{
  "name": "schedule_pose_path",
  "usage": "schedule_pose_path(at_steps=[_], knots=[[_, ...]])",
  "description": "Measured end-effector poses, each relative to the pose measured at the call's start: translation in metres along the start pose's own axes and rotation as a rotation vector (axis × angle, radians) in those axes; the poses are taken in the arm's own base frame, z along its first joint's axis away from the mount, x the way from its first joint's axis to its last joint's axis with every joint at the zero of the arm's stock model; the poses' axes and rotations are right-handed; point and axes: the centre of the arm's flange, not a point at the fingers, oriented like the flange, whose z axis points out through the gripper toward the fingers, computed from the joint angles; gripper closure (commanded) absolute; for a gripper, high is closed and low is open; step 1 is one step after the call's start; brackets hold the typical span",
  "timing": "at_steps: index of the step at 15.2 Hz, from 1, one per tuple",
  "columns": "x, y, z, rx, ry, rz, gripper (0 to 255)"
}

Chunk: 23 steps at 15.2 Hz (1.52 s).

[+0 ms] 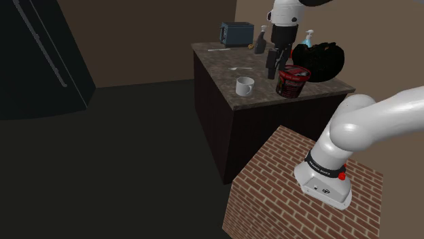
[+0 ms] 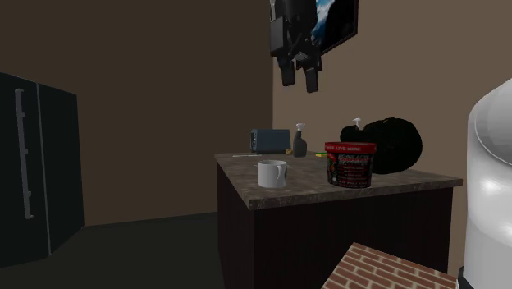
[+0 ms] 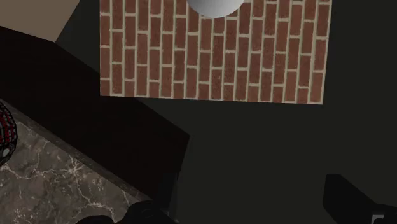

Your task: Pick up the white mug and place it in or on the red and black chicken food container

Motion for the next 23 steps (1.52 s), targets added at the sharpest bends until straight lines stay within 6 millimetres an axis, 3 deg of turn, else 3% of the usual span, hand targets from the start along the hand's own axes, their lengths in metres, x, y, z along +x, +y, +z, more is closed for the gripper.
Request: schedule_pose_path(at_steps=[3,23], knots=[[0.009,0.009,0.009,-0.001,0.002,-0.001,0],[0.188,0.140,0.131,-0.020,0.045,-0.010,0]])
